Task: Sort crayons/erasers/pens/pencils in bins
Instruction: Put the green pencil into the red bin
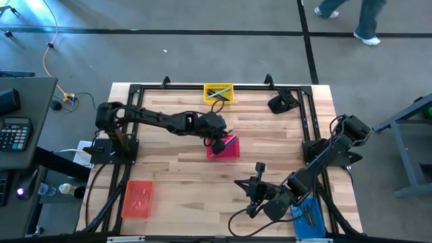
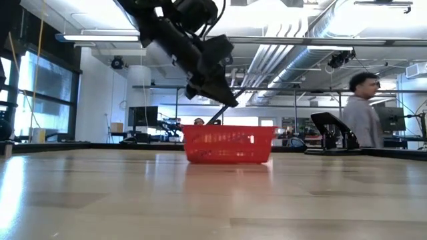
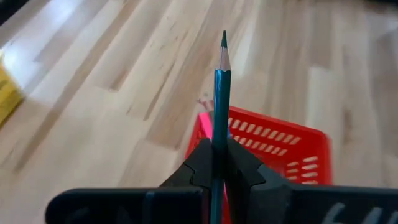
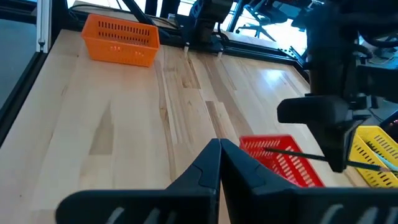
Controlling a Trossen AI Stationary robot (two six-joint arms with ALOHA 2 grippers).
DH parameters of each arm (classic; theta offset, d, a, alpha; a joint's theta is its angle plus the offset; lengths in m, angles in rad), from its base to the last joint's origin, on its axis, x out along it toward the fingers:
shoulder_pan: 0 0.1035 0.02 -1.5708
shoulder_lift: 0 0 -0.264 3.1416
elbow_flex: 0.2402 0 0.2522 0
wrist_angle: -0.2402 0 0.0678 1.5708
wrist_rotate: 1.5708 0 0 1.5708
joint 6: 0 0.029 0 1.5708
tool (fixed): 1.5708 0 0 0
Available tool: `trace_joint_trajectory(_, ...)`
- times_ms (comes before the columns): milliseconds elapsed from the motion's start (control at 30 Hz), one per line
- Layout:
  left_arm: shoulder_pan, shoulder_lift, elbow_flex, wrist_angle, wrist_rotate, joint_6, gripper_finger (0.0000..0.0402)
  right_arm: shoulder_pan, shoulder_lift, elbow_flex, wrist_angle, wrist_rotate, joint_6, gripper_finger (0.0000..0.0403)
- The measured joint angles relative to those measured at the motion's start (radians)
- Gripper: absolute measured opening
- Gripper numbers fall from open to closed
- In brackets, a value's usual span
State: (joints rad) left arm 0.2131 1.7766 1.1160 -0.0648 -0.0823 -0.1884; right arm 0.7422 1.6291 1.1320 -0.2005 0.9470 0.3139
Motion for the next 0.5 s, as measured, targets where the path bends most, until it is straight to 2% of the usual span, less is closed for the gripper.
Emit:
trace_joint_trajectory(267,-0.002,-0.012,0.000,-0.103,-0.024,0.009,0.0001,0.000,0.000,0.000,-0.003,-0.003,0.003,0.0000)
trace_joint_trajectory(500,-0.023,-0.012,-0.005,-0.059,0.018,-0.003,0.0001,0.000,0.000,0.000,-0.003,-0.011,0.001,0.0000)
